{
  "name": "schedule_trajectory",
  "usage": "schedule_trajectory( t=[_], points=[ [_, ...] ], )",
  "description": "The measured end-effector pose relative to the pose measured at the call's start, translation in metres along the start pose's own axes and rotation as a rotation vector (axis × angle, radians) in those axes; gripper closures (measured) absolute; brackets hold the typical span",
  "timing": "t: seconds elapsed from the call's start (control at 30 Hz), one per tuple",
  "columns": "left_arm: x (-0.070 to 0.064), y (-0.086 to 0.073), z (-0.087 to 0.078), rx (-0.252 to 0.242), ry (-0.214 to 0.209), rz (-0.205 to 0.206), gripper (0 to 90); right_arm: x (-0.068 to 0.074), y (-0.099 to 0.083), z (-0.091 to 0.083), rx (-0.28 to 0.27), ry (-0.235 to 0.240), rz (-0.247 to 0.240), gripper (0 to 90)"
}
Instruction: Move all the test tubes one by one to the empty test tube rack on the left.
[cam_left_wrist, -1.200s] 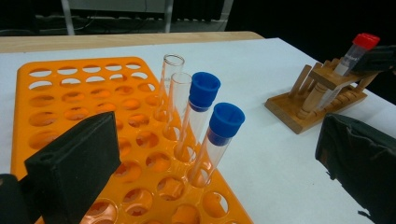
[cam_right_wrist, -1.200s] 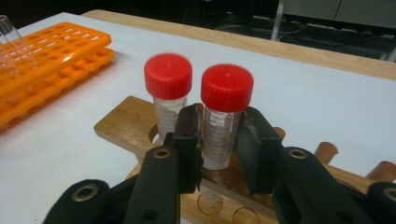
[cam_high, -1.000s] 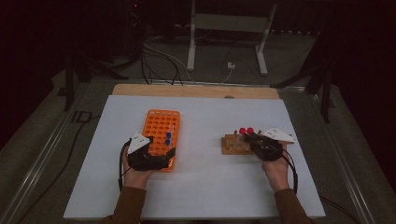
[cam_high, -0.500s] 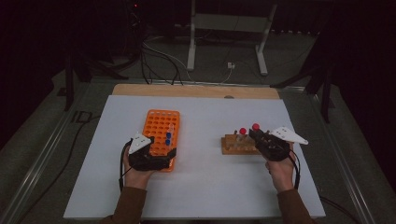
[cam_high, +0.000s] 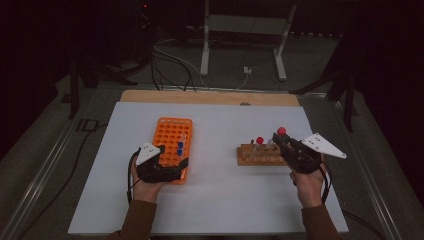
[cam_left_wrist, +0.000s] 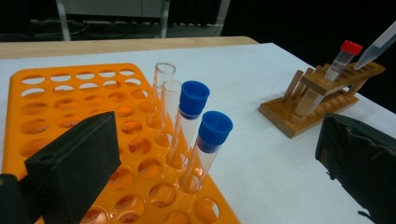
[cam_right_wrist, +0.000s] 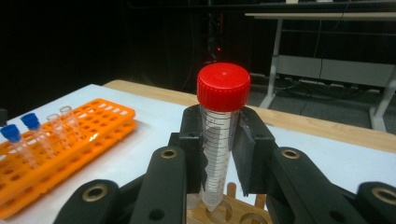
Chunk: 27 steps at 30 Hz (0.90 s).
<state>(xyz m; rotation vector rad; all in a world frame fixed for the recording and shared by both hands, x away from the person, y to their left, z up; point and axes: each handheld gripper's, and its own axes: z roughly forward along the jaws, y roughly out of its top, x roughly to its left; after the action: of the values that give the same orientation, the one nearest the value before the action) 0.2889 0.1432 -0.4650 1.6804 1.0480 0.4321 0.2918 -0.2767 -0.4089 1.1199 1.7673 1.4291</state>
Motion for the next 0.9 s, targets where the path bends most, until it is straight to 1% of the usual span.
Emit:
schedule_trajectory(
  t=[0.07, 0.13, 0.2, 0.3, 0.4, 0.5, 0.57, 0.67, 0.83, 0.9],
  points=[
    [-0.002, 0.001, -0.001, -0.007, 0.007, 0.007, 0.6, 0.002, 0.003, -0.002, -0.006, 0.005, -0.007, 74.7],
    [-0.005, 0.002, -0.002, -0.023, 0.029, 0.025, 0.7, 0.004, 0.006, -0.004, -0.005, 0.018, -0.008, 74.7],
    [-0.008, 0.005, -0.003, -0.034, 0.037, 0.043, 1.0, 0.007, 0.008, -0.005, -0.005, 0.034, -0.011, 74.7],
    [-0.015, 0.008, -0.005, -0.049, 0.041, 0.067, 1.2, 0.012, 0.009, -0.006, 0.000, 0.055, -0.020, 74.7],
    [-0.021, 0.011, -0.006, -0.074, 0.040, 0.079, 2.6, 0.017, 0.009, -0.004, 0.010, 0.080, -0.026, 74.7],
    [-0.028, 0.014, -0.007, -0.089, 0.018, 0.091, 4.3, 0.023, 0.007, -0.001, 0.026, 0.105, -0.029, 74.6],
    [-0.033, 0.016, -0.006, -0.095, -0.003, 0.102, 5.8, 0.027, 0.006, 0.001, 0.036, 0.123, -0.032, 74.6],
    [-0.043, 0.018, -0.004, -0.101, -0.037, 0.125, 8.6, 0.033, 0.004, 0.005, 0.061, 0.177, -0.013, 74.5],
    [-0.065, 0.021, 0.008, -0.081, -0.107, 0.170, 15.1, 0.046, 0.001, 0.010, 0.091, 0.216, -0.026, 74.6],
    [-0.073, 0.022, 0.014, -0.059, -0.118, 0.193, 16.0, 0.049, 0.001, 0.011, 0.094, 0.233, -0.026, 74.5]
  ],
)
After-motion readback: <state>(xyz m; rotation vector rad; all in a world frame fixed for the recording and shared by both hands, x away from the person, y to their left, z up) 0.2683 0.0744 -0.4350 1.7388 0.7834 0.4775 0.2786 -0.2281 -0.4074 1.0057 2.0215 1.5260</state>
